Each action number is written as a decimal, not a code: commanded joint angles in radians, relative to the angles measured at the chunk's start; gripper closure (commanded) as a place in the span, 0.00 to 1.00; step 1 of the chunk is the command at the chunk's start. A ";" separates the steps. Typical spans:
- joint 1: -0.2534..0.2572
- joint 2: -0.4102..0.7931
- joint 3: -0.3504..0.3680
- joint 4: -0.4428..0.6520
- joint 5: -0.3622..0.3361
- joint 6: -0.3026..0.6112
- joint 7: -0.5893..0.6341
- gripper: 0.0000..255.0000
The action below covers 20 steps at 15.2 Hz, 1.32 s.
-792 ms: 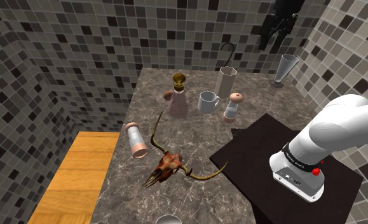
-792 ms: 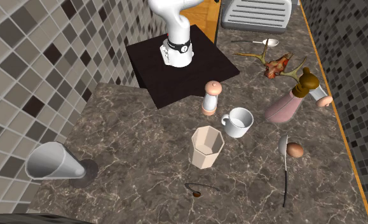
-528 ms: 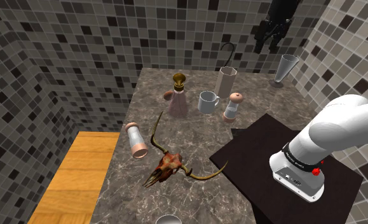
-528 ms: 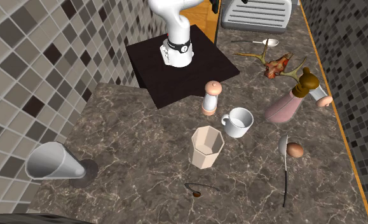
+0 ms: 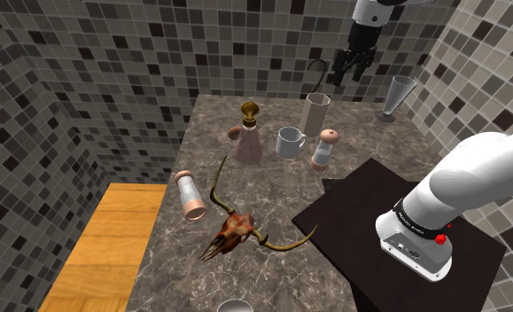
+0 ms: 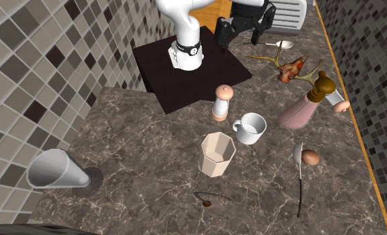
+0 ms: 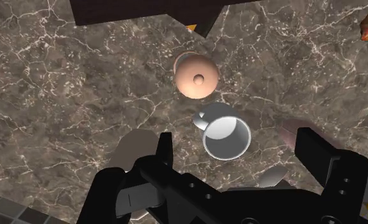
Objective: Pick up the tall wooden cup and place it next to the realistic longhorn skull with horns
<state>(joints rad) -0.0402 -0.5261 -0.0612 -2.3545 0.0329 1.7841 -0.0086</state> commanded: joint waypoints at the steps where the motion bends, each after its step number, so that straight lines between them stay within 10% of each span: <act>1: -0.004 0.063 -0.008 0.003 -0.006 0.065 -0.011 0.00; 20: -0.051 0.697 -0.079 0.256 0.011 0.468 -0.139 0.00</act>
<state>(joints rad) -0.0881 0.1447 -0.1388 -2.1197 0.0411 2.2461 -0.1415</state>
